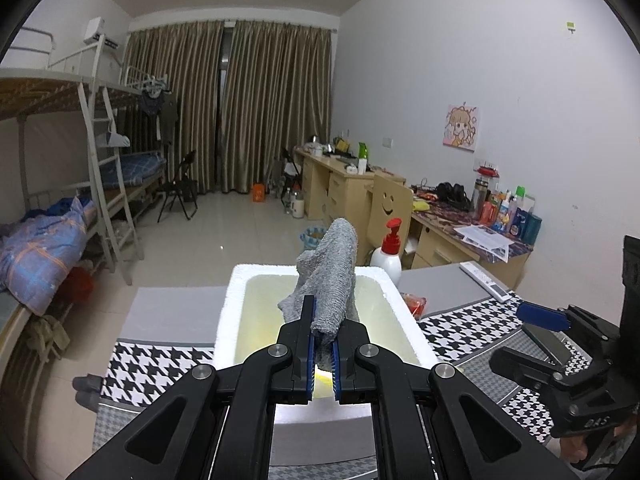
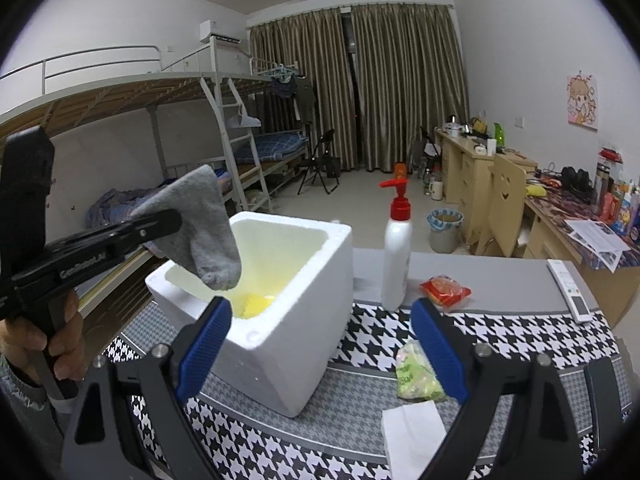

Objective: Organize soft objects
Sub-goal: 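Move the held grey sock with the left gripper over the foam box, then lower the grey sock into the box and open the left gripper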

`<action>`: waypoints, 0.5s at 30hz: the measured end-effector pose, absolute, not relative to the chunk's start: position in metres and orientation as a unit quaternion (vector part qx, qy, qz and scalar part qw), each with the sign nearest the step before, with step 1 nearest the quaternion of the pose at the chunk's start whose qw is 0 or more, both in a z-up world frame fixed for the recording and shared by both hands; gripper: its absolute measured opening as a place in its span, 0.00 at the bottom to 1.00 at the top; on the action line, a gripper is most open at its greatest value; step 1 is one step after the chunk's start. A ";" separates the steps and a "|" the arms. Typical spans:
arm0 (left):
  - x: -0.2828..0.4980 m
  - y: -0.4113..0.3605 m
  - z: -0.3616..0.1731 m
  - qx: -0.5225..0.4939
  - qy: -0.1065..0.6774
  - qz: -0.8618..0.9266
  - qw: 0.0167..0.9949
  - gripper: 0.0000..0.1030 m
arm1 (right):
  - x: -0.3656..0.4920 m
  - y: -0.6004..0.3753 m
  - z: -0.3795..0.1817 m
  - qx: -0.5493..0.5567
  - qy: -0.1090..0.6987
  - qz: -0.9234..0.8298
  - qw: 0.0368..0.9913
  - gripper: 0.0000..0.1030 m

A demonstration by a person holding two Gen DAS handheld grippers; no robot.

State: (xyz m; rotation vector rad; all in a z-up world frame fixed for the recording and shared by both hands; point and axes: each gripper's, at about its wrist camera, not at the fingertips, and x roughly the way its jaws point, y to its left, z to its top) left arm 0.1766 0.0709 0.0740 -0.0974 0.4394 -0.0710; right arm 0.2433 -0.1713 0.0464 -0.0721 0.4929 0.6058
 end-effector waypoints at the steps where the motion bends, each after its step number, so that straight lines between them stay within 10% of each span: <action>1: 0.180 0.071 0.073 -0.049 0.222 -0.034 0.973 0.06 | 0.243 -0.171 0.046 -0.035 0.241 0.294 0.924 0.91; 7: 0.197 0.066 0.066 -0.041 0.244 -0.032 0.968 0.12 | 0.245 -0.181 0.041 -0.031 0.245 0.285 0.926 0.91; 11: 0.206 0.061 0.063 -0.032 0.252 -0.025 0.967 0.66 | 0.246 -0.187 0.041 -0.027 0.246 0.281 0.927 0.91; 15: 0.207 0.060 0.062 -0.033 0.252 -0.027 0.967 0.76 | 0.247 -0.190 0.039 -0.024 0.248 0.277 0.928 0.91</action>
